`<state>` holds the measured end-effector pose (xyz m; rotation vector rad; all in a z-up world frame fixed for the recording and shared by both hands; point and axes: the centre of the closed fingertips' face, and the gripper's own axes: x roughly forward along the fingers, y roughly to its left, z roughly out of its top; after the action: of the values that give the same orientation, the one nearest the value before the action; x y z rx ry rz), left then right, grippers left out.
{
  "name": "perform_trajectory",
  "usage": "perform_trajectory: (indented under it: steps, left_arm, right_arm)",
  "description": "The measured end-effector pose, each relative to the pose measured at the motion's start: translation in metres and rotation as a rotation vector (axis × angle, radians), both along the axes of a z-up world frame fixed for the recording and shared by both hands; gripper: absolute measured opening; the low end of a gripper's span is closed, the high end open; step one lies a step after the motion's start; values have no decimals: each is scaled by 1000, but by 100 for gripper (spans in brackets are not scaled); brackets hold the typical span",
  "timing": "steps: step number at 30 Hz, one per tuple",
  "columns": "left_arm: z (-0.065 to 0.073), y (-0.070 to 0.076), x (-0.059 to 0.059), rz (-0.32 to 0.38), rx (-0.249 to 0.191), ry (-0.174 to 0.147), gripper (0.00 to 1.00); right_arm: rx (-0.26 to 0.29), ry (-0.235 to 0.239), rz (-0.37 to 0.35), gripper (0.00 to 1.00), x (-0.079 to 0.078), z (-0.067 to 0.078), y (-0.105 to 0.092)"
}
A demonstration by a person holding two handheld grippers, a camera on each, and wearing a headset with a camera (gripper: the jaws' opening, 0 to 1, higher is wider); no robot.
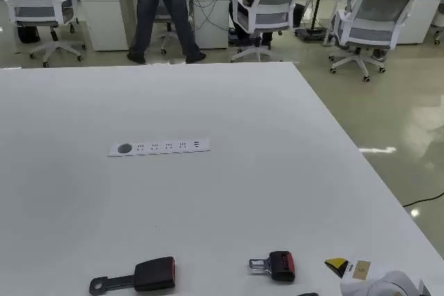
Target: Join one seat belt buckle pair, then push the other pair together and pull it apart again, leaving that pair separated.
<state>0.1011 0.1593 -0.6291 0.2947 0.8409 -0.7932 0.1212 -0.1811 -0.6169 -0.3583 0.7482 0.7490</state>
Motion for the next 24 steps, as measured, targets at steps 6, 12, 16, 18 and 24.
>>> perform_trajectory:
  steps: [6,12,16,18,24]
  left_arm:
    - [4,-3,3,12,-21,-2,99]
    - [3,-1,4,17,-21,-8,99]
    - [1,1,4,16,-21,-11,99]
    - [-1,2,4,8,-14,-10,99]
    - [-5,5,3,13,-20,-9,98]
  right_arm:
    - [-1,8,8,95,-2,-1,1]
    - [-5,6,14,95,-1,0,3]
    - [-9,6,16,94,-3,0,4]
    - [-14,7,19,94,-3,0,3]
    - [-17,11,16,93,-6,-2,2]
